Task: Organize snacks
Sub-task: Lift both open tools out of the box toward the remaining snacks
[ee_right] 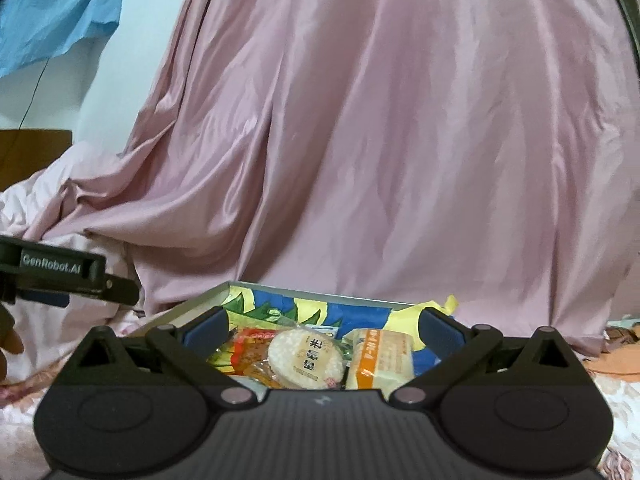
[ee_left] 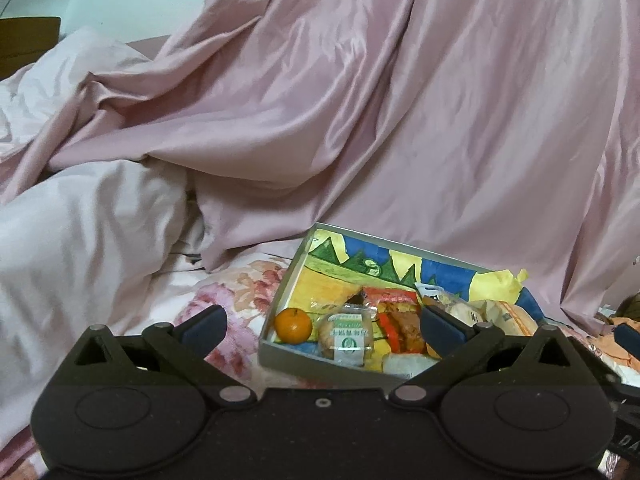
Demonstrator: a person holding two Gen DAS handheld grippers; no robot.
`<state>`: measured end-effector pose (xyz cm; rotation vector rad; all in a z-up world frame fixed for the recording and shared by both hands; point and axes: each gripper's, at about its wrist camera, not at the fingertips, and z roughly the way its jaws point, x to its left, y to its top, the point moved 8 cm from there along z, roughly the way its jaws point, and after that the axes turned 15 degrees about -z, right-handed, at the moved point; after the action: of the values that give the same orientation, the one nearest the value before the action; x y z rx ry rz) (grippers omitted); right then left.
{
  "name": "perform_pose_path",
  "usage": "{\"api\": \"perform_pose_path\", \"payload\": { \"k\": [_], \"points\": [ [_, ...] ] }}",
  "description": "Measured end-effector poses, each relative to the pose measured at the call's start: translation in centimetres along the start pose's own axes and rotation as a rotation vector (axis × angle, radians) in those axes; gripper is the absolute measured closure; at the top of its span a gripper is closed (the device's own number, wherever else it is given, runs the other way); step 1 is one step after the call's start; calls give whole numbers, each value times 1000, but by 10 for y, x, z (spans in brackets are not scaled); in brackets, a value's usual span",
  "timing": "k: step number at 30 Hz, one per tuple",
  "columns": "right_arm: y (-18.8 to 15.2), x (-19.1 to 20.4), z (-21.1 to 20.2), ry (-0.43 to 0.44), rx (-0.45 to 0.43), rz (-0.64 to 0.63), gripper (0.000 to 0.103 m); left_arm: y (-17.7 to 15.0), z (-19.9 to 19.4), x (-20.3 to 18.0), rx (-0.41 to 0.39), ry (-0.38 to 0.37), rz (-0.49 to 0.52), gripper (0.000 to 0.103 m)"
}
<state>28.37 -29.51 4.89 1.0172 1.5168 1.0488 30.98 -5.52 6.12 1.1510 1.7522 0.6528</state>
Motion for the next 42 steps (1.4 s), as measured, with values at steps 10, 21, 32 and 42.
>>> {"api": "perform_pose_path", "payload": {
  "k": [10,21,32,42],
  "points": [
    [-7,13,-59,-19,11,37,0,-22,-48,26,2,14,1,1],
    [-28,46,-110,-13,85,24,0,-63,-89,59,76,27,-8,1],
    [-59,77,-140,-18,202,31,0,-100,-117,92,110,33,2,1],
    [-79,108,-141,24,278,17,0,-113,-110,114,194,94,6,1]
  ]
}}
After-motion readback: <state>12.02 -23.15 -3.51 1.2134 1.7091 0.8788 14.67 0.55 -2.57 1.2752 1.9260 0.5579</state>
